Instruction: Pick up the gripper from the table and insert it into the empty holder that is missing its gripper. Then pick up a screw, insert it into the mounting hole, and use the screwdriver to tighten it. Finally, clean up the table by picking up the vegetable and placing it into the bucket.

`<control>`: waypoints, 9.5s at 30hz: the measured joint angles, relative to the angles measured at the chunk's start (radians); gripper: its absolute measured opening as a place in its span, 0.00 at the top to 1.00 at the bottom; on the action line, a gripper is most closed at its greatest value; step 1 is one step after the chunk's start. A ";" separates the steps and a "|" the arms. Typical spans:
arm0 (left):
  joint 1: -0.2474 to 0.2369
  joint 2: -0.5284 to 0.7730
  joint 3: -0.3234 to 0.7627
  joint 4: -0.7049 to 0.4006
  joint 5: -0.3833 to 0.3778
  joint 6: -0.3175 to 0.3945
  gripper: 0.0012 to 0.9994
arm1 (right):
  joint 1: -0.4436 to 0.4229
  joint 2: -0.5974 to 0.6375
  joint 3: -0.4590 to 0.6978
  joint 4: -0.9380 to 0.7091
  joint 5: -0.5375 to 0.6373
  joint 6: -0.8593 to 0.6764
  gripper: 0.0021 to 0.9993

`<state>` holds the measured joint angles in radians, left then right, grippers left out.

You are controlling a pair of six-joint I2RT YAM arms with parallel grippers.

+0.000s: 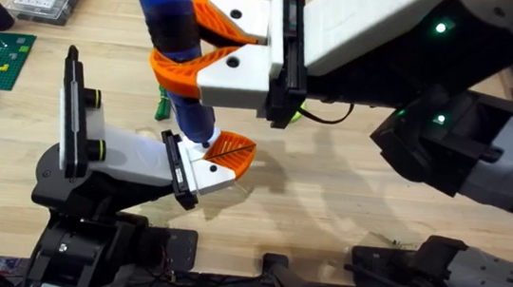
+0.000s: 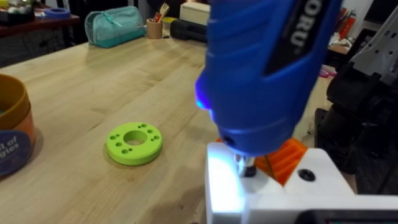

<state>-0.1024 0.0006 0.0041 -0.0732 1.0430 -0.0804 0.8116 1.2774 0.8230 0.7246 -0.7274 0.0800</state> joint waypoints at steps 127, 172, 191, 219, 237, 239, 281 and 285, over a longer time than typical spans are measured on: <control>0.000 0.000 0.001 -0.017 0.000 -0.003 0.99 | -0.033 0.075 0.053 0.075 -0.217 0.001 0.91; 0.000 0.000 0.001 -0.016 0.000 -0.003 0.99 | -0.060 0.080 0.057 0.093 -0.217 0.032 0.91; 0.000 0.000 0.001 -0.016 -0.001 -0.003 0.99 | -0.055 0.079 0.057 0.077 -0.217 0.032 0.91; 0.000 0.000 0.001 -0.016 -0.001 -0.003 0.99 | -0.055 0.080 0.057 0.077 -0.217 0.032 0.91; 0.000 0.000 0.001 -0.016 -0.001 -0.003 0.99 | -0.053 0.080 0.057 0.075 -0.217 0.032 0.91; 0.000 0.000 0.001 -0.016 -0.001 -0.003 0.99 | -0.053 0.080 0.057 0.075 -0.217 0.032 0.91; 0.000 0.000 0.001 -0.017 -0.001 -0.003 0.99 | -0.099 0.088 0.194 -0.265 -0.226 0.008 0.91; 0.000 0.000 0.001 -0.016 -0.001 -0.003 0.99 | -0.156 0.093 0.341 -0.623 -0.207 -0.136 0.91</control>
<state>-0.1024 0.0006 0.0048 -0.0897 1.0420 -0.0834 0.6552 1.3701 1.1642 0.1018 -0.9339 -0.0561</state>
